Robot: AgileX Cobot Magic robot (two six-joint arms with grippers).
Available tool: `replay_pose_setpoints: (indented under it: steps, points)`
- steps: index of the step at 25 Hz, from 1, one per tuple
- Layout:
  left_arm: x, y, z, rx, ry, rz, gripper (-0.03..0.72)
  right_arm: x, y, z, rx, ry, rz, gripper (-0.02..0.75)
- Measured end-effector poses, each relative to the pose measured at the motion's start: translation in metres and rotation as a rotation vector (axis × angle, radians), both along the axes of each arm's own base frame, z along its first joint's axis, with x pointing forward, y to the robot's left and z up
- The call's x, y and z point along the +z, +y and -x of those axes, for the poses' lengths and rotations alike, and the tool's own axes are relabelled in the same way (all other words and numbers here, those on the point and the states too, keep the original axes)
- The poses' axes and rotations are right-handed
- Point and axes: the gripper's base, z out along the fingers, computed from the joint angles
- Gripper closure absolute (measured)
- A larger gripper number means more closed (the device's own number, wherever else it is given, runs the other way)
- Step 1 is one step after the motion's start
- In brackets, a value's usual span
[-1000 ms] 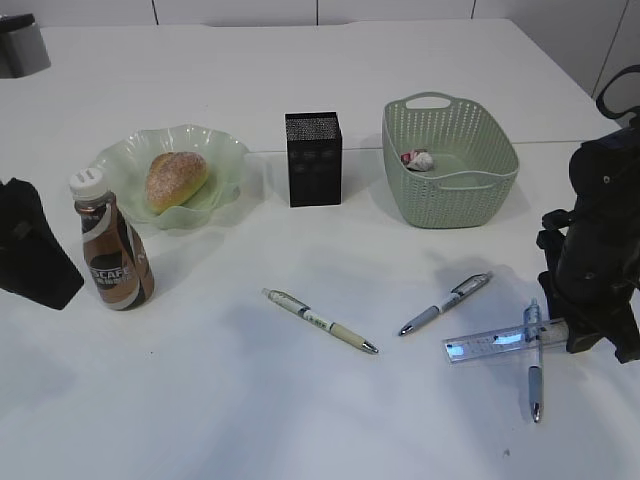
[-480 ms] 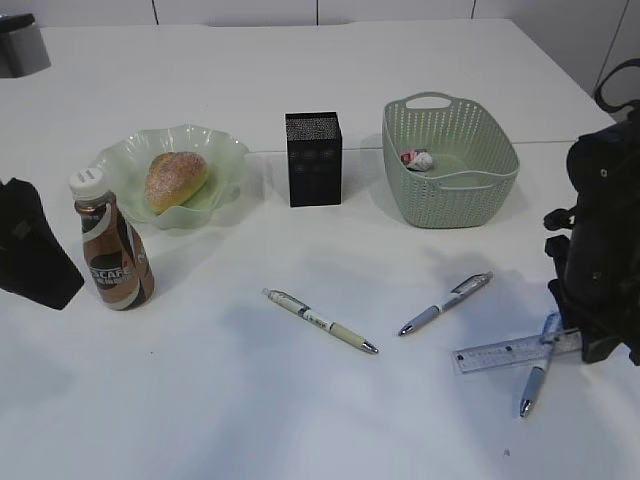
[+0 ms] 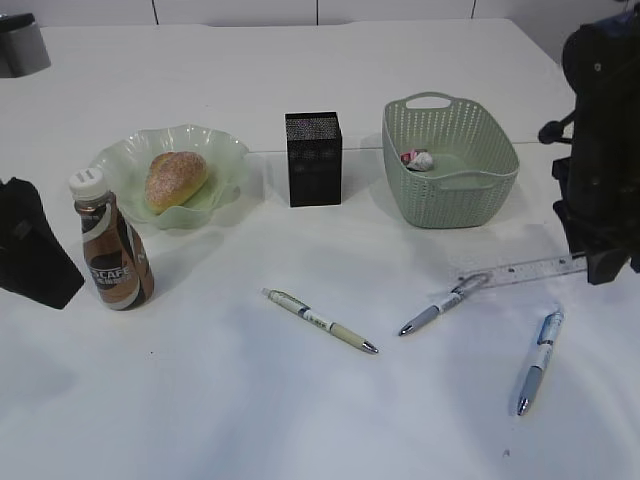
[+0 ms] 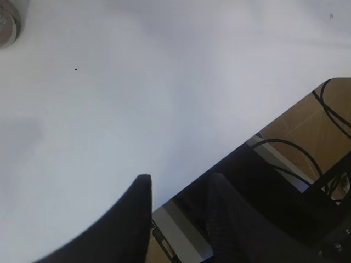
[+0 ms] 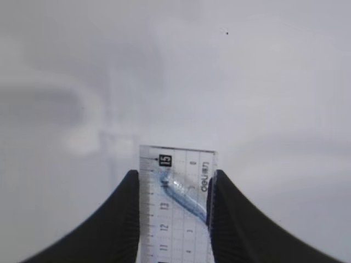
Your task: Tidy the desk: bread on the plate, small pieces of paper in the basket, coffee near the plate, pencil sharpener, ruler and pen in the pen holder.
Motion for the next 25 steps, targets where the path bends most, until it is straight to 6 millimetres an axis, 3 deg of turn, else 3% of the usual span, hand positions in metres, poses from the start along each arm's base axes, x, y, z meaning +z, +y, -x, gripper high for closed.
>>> replay_pose_setpoints:
  steps: [3, 6, 12, 16, 25]
  points:
    - [0.0, 0.0, 0.0, 0.0, 0.0, 0.0, 0.447, 0.011, 0.0, -0.006, -0.005, -0.024, 0.0, 0.45]
    - [0.0, 0.0, 0.0, 0.0, 0.0, 0.0, 0.447, 0.039, 0.002, -0.023, -0.009, -0.121, -0.012, 0.45]
    - [0.0, 0.0, 0.0, -0.001, -0.001, 0.0, 0.447, 0.074, 0.004, -0.039, 0.075, -0.224, -0.019, 0.45]
    - [0.0, 0.0, 0.0, -0.001, -0.001, 0.0, 0.447, 0.097, 0.004, -0.046, 0.259, -0.26, 0.011, 0.45]
    - [0.0, 0.0, 0.0, -0.002, -0.001, 0.0, 0.448, 0.115, 0.006, -0.059, 0.746, -0.29, 0.119, 0.45]
